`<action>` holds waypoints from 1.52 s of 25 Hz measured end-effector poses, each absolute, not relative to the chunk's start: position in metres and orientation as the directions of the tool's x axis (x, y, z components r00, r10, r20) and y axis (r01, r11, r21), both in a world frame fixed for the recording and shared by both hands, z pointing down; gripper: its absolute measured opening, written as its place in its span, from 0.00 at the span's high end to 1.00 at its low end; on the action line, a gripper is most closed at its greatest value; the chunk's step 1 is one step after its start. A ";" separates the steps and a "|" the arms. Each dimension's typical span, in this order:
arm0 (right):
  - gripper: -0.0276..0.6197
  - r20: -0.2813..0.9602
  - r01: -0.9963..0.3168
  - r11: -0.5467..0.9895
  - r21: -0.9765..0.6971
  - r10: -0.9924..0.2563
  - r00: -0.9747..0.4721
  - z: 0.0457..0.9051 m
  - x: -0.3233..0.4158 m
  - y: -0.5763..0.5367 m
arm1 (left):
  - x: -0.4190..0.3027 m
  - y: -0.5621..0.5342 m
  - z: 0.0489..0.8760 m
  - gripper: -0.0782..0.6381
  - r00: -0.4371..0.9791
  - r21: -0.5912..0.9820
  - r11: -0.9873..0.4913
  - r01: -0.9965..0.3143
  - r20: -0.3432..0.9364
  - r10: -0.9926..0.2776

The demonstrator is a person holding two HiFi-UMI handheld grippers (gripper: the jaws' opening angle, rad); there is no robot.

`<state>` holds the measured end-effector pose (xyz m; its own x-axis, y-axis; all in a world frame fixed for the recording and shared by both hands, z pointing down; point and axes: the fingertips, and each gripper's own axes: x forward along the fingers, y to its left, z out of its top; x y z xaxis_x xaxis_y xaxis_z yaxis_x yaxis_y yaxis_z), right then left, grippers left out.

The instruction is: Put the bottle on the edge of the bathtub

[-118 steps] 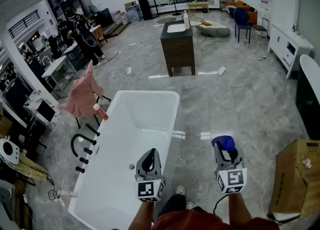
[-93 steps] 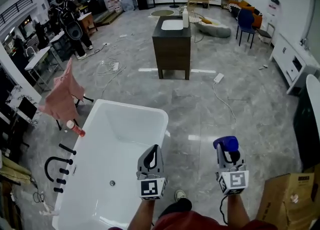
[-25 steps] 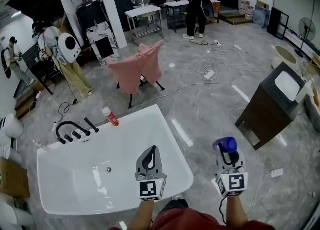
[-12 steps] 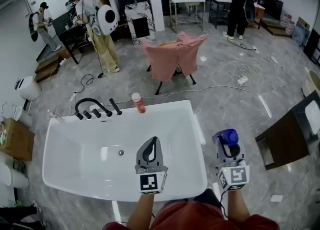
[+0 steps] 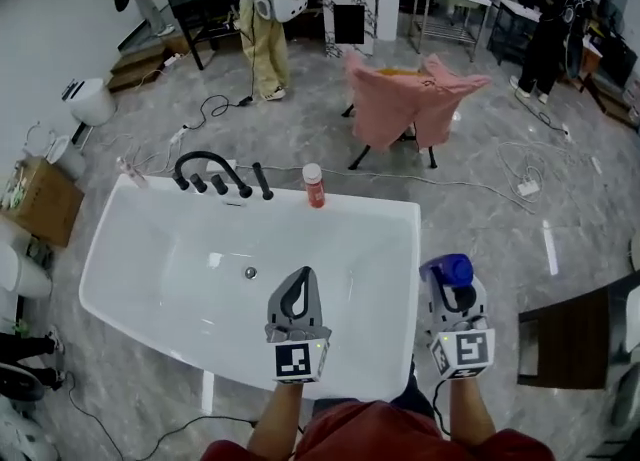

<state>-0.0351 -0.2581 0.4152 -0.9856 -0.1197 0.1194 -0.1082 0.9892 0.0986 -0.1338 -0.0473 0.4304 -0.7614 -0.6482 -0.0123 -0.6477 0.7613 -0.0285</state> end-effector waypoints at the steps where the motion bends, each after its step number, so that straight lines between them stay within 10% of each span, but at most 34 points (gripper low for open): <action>1: 0.73 0.129 -0.088 0.991 0.096 -0.100 -0.987 0.422 -0.044 -0.261 | -0.138 -0.048 0.438 0.88 -0.775 -0.024 0.775 -0.632 0.004 -0.632; 38: 0.73 0.447 0.347 0.936 -0.056 0.334 -0.830 0.711 -0.240 -0.357 | -0.225 -0.188 0.641 0.88 -0.903 0.021 0.933 -0.359 0.245 -0.353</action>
<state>-0.2398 -0.3569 0.7110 -0.8299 0.3344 0.4467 0.3473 0.9361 -0.0557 -0.2253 -0.1883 0.6410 -0.9028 -0.3532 0.2453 -0.3594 0.9330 0.0207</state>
